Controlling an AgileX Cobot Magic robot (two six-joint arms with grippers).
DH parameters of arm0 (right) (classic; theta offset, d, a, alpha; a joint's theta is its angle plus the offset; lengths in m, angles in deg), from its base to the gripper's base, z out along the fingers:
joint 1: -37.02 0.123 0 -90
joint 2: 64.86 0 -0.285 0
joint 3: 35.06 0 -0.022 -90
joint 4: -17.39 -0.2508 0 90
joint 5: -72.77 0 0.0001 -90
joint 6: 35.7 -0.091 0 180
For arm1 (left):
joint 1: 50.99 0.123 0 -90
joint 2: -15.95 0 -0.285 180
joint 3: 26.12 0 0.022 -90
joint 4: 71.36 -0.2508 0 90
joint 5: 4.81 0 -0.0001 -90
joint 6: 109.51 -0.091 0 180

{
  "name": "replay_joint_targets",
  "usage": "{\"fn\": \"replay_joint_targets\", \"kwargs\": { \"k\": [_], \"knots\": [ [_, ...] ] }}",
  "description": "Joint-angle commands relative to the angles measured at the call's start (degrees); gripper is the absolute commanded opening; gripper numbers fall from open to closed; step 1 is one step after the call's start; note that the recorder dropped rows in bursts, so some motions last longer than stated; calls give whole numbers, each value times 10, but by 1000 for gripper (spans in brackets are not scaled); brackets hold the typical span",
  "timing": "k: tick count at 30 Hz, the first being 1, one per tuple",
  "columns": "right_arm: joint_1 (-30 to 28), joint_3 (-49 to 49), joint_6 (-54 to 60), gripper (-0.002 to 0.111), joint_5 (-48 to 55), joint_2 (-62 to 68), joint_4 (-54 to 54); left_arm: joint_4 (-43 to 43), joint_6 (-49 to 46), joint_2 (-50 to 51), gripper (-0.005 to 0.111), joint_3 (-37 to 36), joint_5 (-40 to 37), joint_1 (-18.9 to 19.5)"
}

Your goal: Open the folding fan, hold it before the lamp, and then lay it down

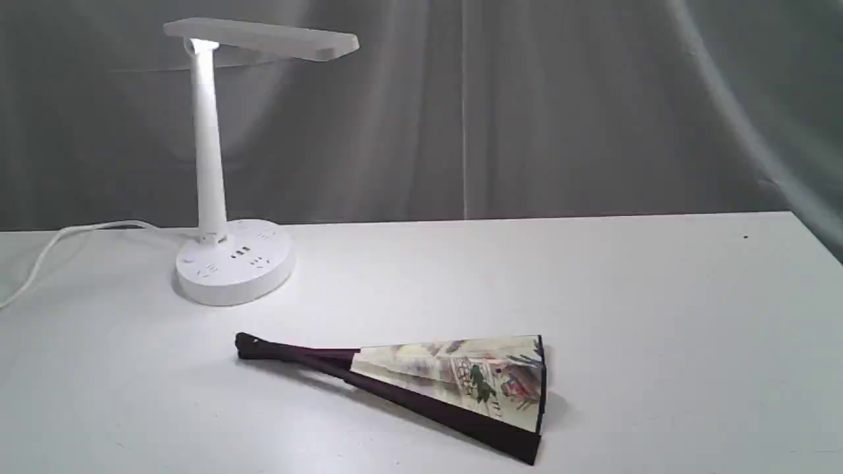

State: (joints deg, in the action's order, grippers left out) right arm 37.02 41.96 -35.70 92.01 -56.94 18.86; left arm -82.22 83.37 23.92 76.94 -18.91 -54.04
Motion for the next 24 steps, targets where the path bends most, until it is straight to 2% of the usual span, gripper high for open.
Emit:
{"fn": "replay_joint_targets", "kwargs": {
  "k": [1,17,24],
  "knots": [
    [0,2,0,0,-10,-1,4,-2,2,-2,0,-3,3,1],
    [0,2,0,0,-30,-1,4,-2,4,-2,0,-3,3,1],
    [0,2,0,0,-87,-1,-95,0,7,-2,0,-3,20,1]
  ]
}}
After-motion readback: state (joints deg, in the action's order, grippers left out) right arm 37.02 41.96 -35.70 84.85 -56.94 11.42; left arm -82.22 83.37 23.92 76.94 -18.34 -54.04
